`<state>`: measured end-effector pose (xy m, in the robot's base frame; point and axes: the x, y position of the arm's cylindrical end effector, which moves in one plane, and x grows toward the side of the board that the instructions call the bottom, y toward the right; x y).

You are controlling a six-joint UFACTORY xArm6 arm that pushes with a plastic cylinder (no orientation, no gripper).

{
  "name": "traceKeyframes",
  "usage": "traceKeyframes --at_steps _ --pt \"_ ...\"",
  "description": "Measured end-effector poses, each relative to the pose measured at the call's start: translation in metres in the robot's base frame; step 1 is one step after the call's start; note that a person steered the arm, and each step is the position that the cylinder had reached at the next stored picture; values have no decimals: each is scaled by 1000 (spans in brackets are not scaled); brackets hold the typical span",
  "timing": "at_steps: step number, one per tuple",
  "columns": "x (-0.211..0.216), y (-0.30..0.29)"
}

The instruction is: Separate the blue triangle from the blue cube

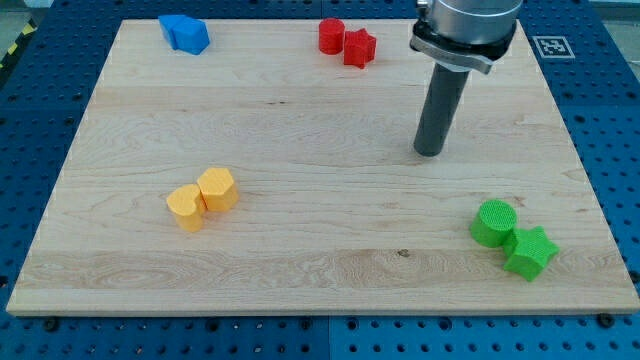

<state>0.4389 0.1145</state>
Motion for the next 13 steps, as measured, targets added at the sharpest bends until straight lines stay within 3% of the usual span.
traceKeyframes --at_steps 2,5,9,10,13 --pt "-10 -84" --pt "-22 -112" --pt "-176 -159" --pt "-192 -160" --pt "-247 -274"
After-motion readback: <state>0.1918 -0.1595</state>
